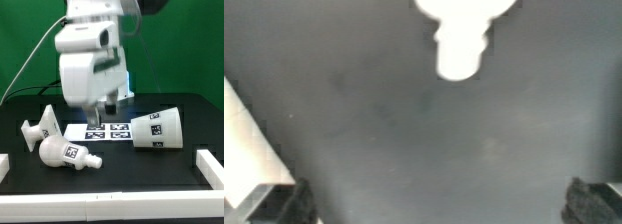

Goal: Assemble lamp

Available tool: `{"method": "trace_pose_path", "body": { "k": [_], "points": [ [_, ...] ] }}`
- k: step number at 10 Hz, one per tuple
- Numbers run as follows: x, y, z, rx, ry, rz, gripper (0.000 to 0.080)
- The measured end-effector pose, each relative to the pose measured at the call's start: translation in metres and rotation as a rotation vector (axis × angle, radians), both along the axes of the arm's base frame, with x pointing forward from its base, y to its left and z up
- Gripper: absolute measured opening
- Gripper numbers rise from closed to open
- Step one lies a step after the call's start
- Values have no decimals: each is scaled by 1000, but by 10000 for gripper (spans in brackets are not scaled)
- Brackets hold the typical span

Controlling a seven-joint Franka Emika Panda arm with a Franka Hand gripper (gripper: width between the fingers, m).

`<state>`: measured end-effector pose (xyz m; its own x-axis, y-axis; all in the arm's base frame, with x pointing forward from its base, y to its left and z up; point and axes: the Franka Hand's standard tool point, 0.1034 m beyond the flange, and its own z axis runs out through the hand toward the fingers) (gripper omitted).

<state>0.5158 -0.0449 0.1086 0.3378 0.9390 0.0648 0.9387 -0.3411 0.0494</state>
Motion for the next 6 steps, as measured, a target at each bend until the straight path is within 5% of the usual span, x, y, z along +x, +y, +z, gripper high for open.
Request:
{"method": "trace_pose_path", "body": {
  "k": [6],
  "points": [
    [-12,-10,2,-5,12,10,700]
  ]
}}
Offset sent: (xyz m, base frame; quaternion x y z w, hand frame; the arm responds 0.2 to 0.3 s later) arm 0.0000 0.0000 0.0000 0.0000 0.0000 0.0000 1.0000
